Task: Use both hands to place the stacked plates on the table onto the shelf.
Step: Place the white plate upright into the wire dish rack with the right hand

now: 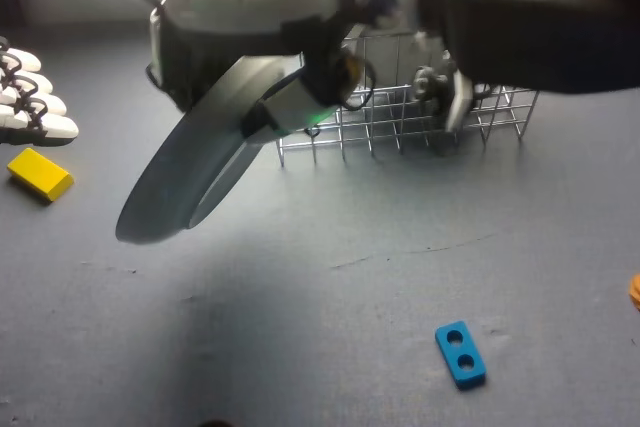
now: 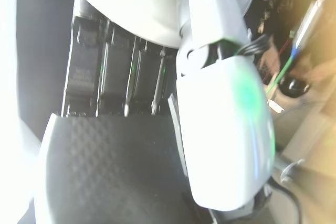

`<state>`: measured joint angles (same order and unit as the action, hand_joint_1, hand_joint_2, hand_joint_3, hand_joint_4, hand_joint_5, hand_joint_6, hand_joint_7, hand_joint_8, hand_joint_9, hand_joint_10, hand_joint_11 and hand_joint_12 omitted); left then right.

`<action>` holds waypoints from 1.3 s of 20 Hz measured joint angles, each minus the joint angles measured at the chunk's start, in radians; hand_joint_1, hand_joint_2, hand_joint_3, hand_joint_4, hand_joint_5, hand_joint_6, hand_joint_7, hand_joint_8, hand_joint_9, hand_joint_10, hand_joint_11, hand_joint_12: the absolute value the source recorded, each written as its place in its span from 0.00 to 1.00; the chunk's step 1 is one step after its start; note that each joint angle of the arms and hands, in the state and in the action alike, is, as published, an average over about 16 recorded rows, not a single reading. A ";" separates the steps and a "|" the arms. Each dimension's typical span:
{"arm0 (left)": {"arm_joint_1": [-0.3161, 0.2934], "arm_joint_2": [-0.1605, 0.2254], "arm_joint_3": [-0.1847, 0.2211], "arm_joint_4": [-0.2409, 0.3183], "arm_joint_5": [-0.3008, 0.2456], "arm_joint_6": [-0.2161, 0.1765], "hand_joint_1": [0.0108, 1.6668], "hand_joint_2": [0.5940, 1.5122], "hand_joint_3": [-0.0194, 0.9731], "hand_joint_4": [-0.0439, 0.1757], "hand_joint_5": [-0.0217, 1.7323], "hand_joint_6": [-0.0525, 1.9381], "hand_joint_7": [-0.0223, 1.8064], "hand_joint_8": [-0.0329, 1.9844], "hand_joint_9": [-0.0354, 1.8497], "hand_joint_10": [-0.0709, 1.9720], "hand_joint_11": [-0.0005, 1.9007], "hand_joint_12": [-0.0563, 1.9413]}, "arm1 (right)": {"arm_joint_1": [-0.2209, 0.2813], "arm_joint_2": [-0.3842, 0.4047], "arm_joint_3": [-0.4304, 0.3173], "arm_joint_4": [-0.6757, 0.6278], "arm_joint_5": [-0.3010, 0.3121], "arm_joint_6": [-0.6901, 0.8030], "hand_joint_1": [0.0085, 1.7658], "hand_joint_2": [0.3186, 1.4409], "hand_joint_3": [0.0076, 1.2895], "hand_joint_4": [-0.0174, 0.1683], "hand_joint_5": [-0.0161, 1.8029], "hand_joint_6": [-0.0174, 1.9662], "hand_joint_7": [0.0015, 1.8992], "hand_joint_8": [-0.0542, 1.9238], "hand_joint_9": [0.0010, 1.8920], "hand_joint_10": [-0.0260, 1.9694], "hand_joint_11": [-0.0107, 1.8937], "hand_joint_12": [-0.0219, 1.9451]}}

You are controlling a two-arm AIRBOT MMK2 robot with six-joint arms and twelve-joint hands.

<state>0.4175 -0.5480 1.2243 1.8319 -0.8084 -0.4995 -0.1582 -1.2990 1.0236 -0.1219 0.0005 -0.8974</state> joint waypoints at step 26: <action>-0.042 -0.005 0.038 0.112 -0.041 -0.060 0.00 0.57 0.04 0.20 0.06 0.03 0.05 0.02 0.03 0.04 0.01 0.03 | 0.107 0.238 -0.047 0.470 -0.069 -0.005 0.77 0.59 0.01 0.05 0.57 0.40 0.60 0.33 0.55 0.52 0.44 0.56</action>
<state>0.3756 -0.5526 1.2618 1.9435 -0.8498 -0.5594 -0.0508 -1.0611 0.9767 0.3484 -0.0685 -0.9025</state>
